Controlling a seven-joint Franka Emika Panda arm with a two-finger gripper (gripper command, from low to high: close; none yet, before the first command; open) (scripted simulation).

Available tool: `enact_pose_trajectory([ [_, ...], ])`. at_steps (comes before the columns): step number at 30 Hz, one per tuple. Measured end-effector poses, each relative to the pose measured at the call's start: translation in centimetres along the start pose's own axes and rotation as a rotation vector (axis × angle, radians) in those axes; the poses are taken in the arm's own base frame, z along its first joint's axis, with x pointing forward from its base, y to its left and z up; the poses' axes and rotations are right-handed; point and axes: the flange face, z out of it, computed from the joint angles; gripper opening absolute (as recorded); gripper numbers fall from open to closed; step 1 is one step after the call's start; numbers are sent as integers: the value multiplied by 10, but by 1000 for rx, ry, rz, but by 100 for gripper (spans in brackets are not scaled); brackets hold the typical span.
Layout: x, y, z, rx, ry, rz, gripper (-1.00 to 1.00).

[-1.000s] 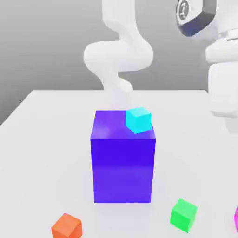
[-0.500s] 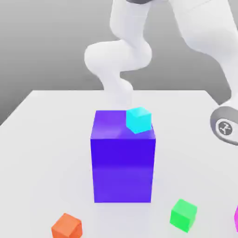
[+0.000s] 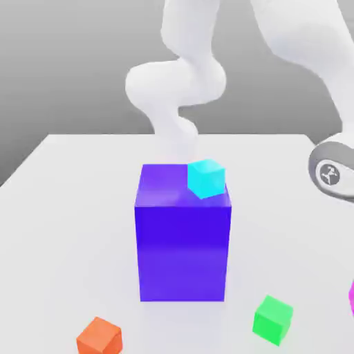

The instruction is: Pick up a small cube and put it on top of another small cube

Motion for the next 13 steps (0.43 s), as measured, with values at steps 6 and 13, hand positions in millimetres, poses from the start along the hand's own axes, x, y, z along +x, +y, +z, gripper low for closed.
enact_pose_trajectory([
  [6,-44,79,-15,11,-1,285,-100],
  [13,-48,84,31,12,-1,305,100],
])
